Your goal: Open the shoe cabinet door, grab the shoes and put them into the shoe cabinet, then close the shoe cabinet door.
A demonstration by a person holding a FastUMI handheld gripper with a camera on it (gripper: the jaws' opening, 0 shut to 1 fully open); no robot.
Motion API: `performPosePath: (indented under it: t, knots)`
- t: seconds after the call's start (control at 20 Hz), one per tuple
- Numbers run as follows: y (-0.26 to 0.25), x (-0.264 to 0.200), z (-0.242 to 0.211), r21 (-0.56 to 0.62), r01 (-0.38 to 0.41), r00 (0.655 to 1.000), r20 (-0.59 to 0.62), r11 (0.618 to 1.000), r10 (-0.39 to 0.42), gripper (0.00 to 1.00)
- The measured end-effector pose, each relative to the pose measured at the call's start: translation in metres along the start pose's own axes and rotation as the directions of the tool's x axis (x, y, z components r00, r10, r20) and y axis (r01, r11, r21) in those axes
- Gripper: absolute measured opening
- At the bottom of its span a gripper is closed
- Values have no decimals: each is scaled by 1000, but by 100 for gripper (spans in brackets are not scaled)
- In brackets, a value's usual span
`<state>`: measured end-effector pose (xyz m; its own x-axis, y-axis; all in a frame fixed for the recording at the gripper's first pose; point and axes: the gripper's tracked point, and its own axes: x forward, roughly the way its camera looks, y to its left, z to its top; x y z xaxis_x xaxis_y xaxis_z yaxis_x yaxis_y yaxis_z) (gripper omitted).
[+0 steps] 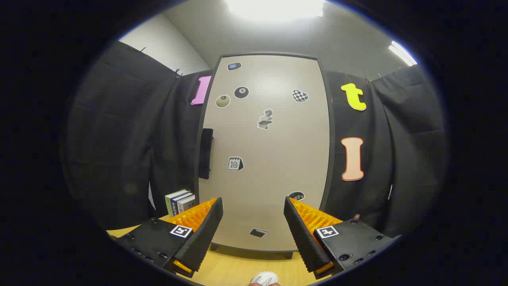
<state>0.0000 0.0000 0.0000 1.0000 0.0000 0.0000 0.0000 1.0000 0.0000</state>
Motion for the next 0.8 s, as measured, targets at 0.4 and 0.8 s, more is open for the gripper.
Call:
performPosePath:
  t: [0.4, 0.8]
  knots:
    - [3, -7, -2, 23, -2, 1000, -24, 1000, 3, 97]
    - [5, -17, 1, 24, 4, 1000, -28, 1000, -3, 97]
